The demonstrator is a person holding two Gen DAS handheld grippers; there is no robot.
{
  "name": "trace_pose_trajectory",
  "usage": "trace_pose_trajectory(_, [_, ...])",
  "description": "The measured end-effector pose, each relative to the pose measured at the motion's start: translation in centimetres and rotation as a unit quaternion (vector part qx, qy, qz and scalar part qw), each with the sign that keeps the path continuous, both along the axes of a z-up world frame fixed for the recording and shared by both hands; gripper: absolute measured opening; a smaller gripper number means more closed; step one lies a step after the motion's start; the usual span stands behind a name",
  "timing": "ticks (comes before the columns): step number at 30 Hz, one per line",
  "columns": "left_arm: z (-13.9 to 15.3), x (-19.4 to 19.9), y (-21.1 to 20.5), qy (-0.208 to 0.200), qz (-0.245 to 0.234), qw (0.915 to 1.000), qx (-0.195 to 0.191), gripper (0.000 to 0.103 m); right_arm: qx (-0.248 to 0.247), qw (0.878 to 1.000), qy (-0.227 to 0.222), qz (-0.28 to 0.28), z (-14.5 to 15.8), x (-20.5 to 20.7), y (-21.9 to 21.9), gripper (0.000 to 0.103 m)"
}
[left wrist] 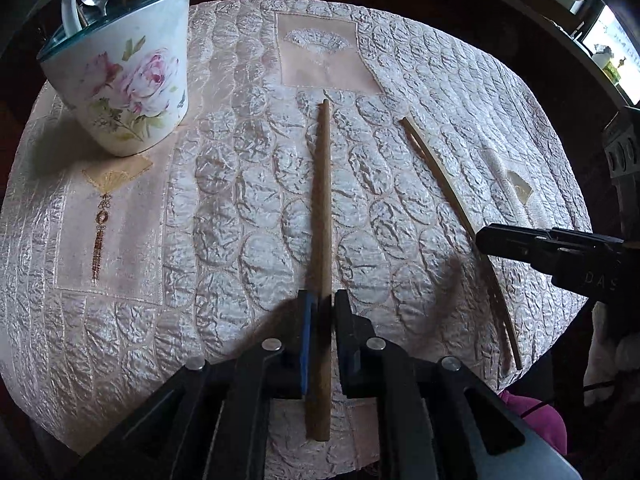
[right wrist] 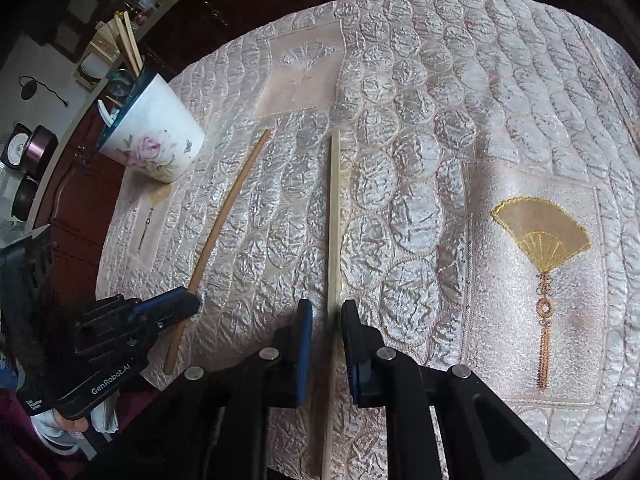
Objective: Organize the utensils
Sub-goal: 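Grasp a chopstick with the right tool while the left tool grasps another chopstick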
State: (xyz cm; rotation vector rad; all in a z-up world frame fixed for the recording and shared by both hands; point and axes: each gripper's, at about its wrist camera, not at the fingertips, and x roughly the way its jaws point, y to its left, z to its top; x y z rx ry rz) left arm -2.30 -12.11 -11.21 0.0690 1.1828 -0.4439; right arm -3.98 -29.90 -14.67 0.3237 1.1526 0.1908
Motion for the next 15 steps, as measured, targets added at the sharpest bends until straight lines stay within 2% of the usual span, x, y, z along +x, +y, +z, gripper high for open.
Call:
trace_pose_trajectory(2, [0.7, -0.6, 0.1, -0.008, 0.004, 1.0000, 0.000, 0.039, -0.009, 1.000, -0.009, 0.002, 0.5, 0.4, -0.2, 0.026])
trace_pose_trajectory(4, [1.3, -0.4, 0.2, -0.018, 0.009, 0.9998, -0.004, 0.048, -0.013, 1.000, -0.016, -0.001, 1.2, 0.7, -0.2, 0.032])
trace_pose_trajectory(7, [2.2, -0.1, 0.3, -0.033, 0.014, 0.9994, -0.003, 0.050, -0.013, 1.000, -0.021, -0.005, 1.5, 1.4, -0.3, 0.040])
trace_pose_trajectory(11, [2.7, 0.9, 0.4, -0.038, 0.018, 0.9991, 0.003, 0.051, -0.011, 1.000, -0.027, -0.008, 1.5, 2.0, -0.2, 0.041])
trace_pose_trajectory(15, [2.4, 2.0, 0.2, -0.042, 0.018, 0.9989, 0.005, 0.051, -0.030, 0.998, -0.044, -0.014, 2.0, 2.0, -0.2, 0.043])
